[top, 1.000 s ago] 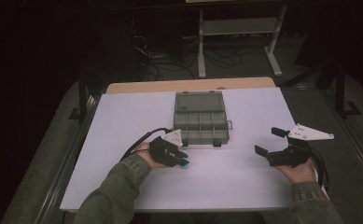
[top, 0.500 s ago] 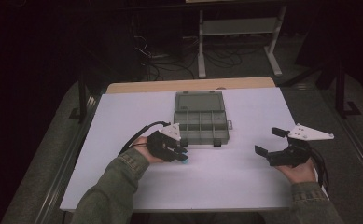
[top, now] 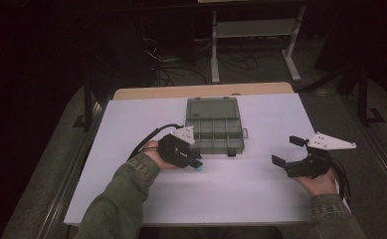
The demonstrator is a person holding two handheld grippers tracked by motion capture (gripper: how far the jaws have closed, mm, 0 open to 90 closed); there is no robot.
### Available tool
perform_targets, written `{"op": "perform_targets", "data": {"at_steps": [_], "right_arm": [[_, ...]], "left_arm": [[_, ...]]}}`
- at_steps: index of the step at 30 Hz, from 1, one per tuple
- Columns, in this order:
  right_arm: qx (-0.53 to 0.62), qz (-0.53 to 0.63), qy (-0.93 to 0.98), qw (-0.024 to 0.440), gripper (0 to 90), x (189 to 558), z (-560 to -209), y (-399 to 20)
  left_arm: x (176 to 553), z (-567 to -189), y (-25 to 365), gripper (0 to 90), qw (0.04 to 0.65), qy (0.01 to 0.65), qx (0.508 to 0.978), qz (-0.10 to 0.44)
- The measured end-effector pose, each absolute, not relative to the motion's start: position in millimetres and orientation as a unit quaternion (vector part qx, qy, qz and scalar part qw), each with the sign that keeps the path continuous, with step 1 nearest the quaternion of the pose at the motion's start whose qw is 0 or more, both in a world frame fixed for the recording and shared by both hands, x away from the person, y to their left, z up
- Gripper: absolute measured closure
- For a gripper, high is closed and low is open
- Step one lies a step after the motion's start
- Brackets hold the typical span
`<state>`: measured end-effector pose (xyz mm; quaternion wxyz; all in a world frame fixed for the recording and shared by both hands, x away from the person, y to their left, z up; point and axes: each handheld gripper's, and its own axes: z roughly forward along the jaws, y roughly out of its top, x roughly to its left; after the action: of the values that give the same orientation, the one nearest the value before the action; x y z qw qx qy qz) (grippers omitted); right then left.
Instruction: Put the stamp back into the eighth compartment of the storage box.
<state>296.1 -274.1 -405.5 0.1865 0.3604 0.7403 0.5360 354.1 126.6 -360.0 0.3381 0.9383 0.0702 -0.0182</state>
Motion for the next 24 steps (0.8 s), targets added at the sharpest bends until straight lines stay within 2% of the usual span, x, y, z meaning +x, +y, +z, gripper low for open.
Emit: {"op": "perform_targets", "data": {"at_steps": [24], "right_arm": [[0.358,0.535,0.742,0.188,0.0,295.9,-405.7,-274.3]], "left_arm": [[370.3,-338.9,106.3,72.0,0.344,0.057,0.937,-0.02]]}}
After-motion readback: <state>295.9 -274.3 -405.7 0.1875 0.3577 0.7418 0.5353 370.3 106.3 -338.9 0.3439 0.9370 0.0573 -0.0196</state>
